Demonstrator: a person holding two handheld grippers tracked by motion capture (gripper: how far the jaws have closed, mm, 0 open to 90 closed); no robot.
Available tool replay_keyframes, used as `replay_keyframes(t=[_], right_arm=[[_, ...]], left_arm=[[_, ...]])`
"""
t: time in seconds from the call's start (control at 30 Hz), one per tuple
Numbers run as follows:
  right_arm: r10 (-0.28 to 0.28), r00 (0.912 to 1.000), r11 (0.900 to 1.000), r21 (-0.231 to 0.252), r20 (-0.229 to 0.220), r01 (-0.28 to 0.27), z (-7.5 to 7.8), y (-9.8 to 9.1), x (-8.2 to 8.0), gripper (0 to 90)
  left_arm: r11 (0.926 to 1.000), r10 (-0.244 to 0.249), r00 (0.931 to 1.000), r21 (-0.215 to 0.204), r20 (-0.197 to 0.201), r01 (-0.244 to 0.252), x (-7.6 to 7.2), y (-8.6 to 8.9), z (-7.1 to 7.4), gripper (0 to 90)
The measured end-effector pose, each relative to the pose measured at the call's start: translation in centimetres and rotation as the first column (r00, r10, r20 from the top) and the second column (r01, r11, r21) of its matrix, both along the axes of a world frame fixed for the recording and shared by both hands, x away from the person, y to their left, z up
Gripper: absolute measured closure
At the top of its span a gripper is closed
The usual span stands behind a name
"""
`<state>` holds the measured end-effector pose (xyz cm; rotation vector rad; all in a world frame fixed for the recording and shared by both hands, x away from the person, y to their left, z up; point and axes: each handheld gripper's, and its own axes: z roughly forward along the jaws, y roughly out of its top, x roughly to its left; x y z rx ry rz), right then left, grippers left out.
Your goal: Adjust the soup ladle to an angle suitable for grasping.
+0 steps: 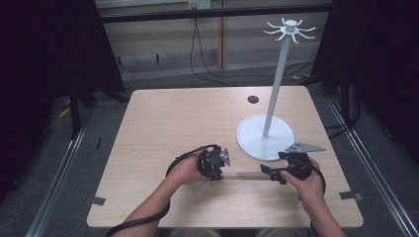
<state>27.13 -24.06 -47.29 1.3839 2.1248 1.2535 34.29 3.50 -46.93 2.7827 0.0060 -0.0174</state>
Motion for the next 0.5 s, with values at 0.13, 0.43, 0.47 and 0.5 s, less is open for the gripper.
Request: replay_keyframes(t=[0.13,0.43,0.47,0.5], right_arm=[[-0.012,0.9999,0.9999,0.008,0.009,0.012,0.1,-0.3,0.0,8.6],[-0.021,0.9996,0.9995,0.023,0.018,0.021,0.5,-0.6,-0.1,8.7],[-0.020,0.9996,0.9996,0.022,0.019,0.019,0.5,-0.5,-0.1,8.7],[-0.017,0.9997,0.9996,0.024,0.019,0.017,0.6,-0.4,-0.1,8.7]], left_arm=[[0.9972,0.042,0.9983,-0.061,-0.041,-0.044,0.0,1.2,0.5,77.8],[0.9706,0.156,0.9878,-0.185,-0.008,-0.155,-0.1,4.8,1.9,77.9],[0.9637,0.173,0.9850,-0.206,-0.006,-0.170,-0.1,5.1,2.0,77.9],[0.9592,0.183,0.9831,-0.218,-0.008,-0.180,0.0,5.4,2.1,77.9]])
